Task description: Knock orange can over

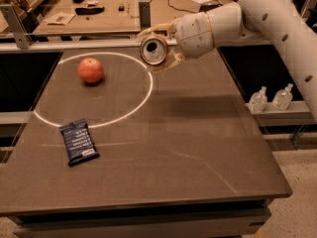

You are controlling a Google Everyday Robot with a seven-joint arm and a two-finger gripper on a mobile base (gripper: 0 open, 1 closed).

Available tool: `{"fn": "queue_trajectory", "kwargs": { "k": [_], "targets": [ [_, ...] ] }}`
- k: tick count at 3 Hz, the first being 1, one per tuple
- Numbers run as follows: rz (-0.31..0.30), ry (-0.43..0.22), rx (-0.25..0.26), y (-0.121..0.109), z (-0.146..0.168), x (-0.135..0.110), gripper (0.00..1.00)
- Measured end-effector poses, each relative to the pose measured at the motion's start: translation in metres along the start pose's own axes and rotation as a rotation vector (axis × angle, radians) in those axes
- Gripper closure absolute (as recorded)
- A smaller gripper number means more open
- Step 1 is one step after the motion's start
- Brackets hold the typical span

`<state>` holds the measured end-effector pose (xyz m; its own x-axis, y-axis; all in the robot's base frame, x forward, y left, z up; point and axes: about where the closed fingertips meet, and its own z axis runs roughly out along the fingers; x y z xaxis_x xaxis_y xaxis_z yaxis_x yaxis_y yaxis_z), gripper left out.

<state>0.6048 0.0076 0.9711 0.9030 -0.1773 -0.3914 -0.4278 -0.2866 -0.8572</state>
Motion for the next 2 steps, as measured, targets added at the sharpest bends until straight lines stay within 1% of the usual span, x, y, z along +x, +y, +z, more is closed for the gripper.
{"fn": "queue_trajectory", "kwargs": {
  "k": [1,2],
  "targets": [
    [-0.161,0.05,-0.094,0.011,-0.003,0.002,1.0],
    [-0.307,0.005,-0.168,0.021,-0.003,0.0,1.0]
  ]
}}
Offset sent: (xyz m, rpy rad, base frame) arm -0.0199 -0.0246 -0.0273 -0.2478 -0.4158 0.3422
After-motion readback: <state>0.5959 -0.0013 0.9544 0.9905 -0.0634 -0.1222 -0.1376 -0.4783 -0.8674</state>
